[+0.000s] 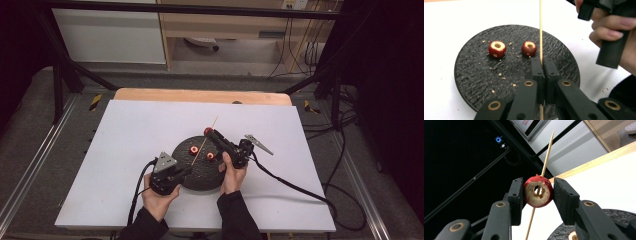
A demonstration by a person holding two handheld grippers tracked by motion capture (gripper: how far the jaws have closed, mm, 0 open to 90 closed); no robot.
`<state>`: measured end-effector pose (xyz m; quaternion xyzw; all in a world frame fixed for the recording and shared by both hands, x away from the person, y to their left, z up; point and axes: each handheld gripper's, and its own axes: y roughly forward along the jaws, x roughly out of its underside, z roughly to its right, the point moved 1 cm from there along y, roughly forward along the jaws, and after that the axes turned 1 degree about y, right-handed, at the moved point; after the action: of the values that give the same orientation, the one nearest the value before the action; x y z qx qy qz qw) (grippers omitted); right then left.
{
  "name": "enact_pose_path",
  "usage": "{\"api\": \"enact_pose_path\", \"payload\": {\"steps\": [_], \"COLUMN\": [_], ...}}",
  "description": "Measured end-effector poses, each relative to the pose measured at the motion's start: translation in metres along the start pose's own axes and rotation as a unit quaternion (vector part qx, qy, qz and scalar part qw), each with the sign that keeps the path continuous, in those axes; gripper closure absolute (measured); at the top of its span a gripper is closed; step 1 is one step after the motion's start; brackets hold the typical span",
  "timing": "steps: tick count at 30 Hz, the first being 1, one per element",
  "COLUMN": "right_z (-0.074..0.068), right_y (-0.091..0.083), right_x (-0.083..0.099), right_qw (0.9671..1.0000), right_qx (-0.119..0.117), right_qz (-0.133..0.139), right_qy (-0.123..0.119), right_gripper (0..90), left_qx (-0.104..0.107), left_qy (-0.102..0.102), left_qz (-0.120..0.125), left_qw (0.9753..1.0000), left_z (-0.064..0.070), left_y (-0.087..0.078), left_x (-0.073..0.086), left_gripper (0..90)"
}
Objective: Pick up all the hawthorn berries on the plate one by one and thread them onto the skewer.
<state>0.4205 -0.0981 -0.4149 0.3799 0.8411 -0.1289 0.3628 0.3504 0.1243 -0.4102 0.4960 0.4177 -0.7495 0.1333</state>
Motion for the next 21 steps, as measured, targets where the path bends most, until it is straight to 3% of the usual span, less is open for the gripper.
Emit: {"api": "enact_pose_path", "payload": {"steps": [5, 21], "right_z": [-0.002, -0.007], "right_y": [-0.002, -0.010], "right_x": [0.005, 0.023], "right_qw": [0.9998, 0.9958], "right_qx": [-0.006, -0.012], "right_qz": [-0.019, -0.088], "right_qy": [0.001, -0.023], "right_gripper": [61.3, 61.2], "left_qx": [-0.004, 0.001], "left_qy": [0.009, 0.010], "left_qz": [0.002, 0.004], "left_qw": [1.0000, 0.9999], "left_z": [0.000, -0.001], "left_y": [0.003, 0.013], "left_x": [-0.007, -0.016], "left_gripper": [88.5, 88.5]}}
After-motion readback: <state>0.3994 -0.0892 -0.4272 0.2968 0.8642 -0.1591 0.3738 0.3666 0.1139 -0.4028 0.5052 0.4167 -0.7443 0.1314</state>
